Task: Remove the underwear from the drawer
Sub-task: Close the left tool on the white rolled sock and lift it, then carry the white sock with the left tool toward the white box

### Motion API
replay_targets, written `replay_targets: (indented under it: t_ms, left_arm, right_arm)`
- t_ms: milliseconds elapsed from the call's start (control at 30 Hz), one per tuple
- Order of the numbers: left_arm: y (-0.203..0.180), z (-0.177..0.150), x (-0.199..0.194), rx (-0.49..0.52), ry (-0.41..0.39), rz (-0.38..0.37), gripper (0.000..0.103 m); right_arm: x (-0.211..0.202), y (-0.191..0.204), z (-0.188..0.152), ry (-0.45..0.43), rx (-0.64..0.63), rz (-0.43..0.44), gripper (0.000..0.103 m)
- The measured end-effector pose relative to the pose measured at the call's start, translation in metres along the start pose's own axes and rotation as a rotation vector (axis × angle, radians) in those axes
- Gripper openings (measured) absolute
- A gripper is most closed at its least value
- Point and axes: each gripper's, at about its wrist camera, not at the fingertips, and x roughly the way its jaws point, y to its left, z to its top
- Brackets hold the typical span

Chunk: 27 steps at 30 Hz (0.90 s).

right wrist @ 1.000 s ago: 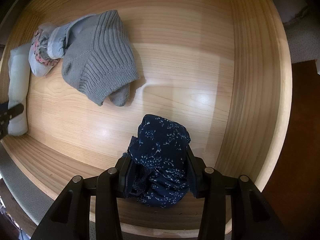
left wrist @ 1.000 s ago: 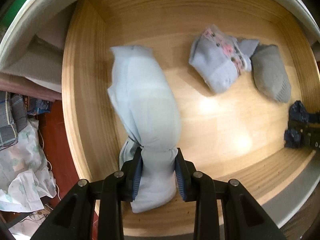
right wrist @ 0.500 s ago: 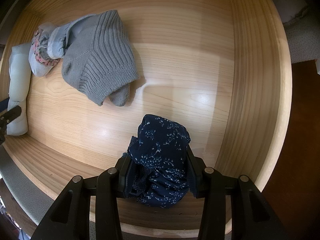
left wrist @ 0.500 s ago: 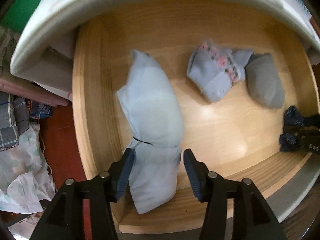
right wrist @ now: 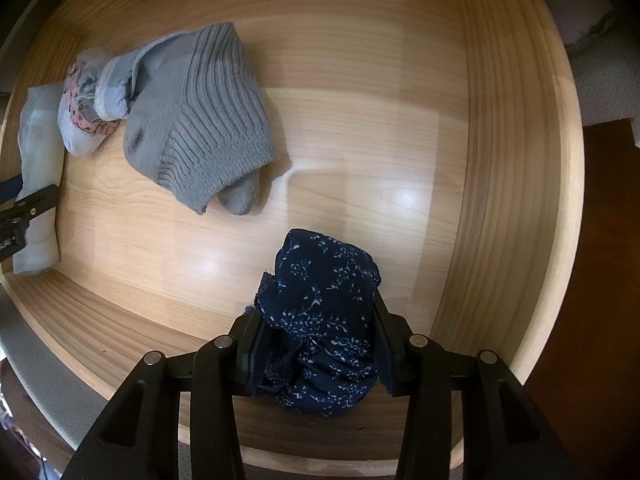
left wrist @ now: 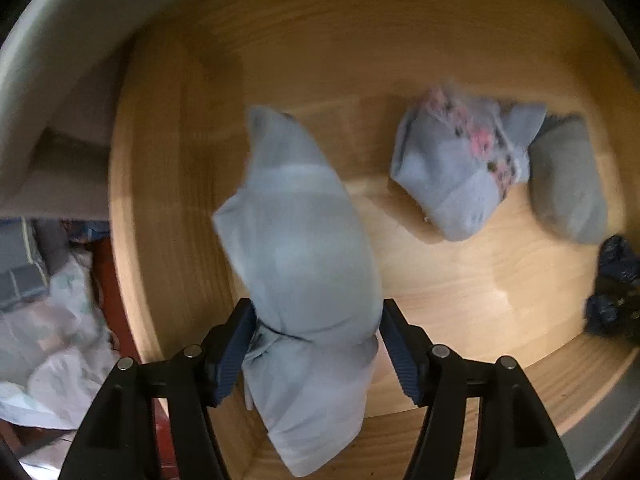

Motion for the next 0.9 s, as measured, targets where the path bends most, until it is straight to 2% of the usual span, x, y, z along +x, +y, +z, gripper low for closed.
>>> replay_targets:
  t_ms: [33, 100, 400, 700, 900]
  left_arm:
    - [-0.003, 0.001, 0.001, 0.019, 0.007, 0.005, 0.064]
    - [-0.001, 0.003, 0.000, 0.008, 0.000, 0.008, 0.055]
    - [0.016, -0.003, -0.006, -0.001, -0.016, -0.025, 0.037]
    - [0.023, -0.019, -0.028, 0.003, -0.062, -0.020, 0.035]
    - [0.017, -0.028, -0.054, 0.085, -0.113, 0.001, 0.035]
  right_arm:
    - [-0.001, 0.000, 0.000, 0.000, 0.000, 0.000, 0.042]
    - [-0.001, -0.001, 0.000, 0.000, 0.001, 0.000, 0.042]
    - [-0.001, 0.000, -0.001, -0.001, 0.003, 0.000, 0.042]
    - [-0.001, 0.000, -0.001, -0.001, 0.004, 0.000, 0.042]
    - [-0.001, 0.000, -0.001, -0.001, 0.004, 0.000, 0.042]
